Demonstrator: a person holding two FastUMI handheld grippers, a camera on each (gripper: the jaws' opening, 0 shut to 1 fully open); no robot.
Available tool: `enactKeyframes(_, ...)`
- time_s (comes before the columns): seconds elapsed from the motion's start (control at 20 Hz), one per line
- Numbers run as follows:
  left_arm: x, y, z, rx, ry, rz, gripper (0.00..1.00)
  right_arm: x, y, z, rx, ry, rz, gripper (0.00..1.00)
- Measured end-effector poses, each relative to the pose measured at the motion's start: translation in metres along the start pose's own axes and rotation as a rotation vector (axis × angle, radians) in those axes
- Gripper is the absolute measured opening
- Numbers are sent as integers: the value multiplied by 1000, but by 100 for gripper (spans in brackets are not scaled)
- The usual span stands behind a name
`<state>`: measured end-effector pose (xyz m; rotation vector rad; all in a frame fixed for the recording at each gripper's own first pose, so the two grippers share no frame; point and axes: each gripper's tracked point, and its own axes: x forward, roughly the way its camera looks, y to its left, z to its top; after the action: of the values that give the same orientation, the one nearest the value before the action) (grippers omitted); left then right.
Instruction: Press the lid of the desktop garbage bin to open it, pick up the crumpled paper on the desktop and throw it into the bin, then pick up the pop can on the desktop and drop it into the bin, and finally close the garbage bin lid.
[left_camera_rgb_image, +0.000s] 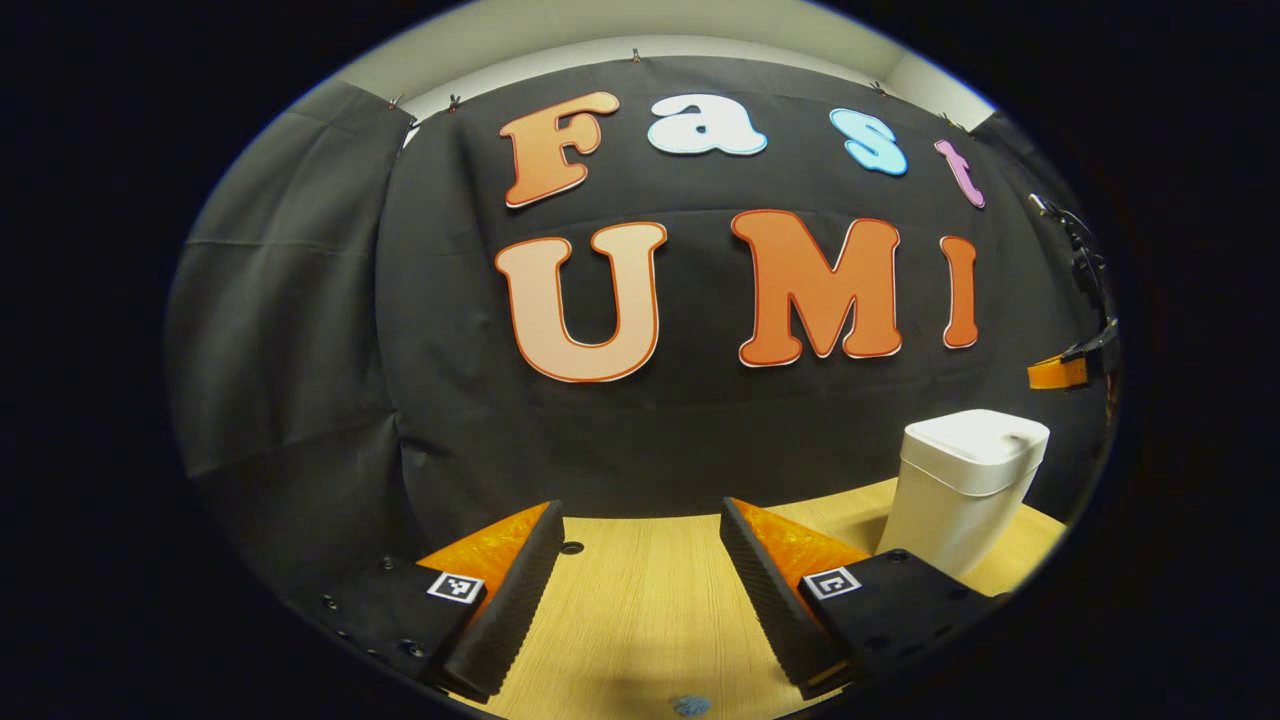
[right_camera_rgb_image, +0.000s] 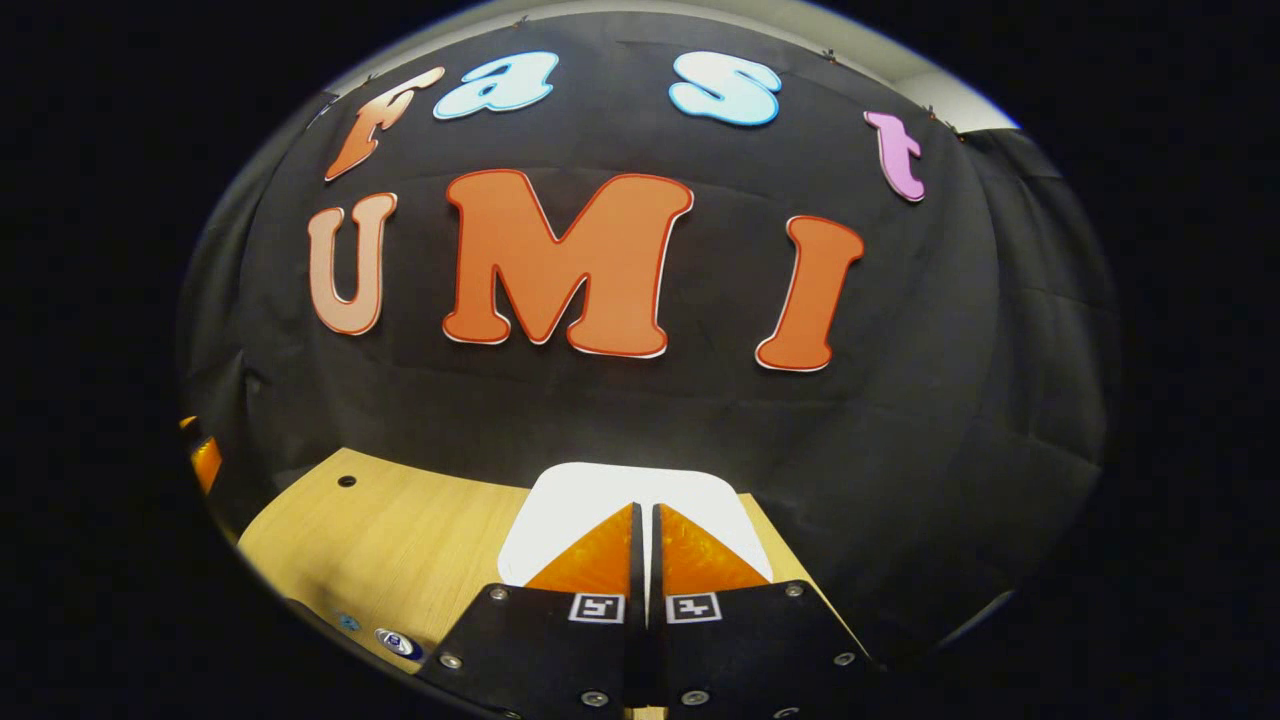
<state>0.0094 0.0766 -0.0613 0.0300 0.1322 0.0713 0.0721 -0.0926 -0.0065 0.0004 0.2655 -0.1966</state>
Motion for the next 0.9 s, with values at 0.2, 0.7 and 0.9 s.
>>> enactKeyframes(0.2,1,2,-2,0,6,17,100,8,-3,-1,-23,46,19,1)
enactKeyframes(0.7,4,9,-15,-7,35,50,100,36,-4,-43,-16,289,85,1)
enactKeyframes(0.9,4,13,-20,-10,47,63,100,43,1,-49,-41,333,106,1)
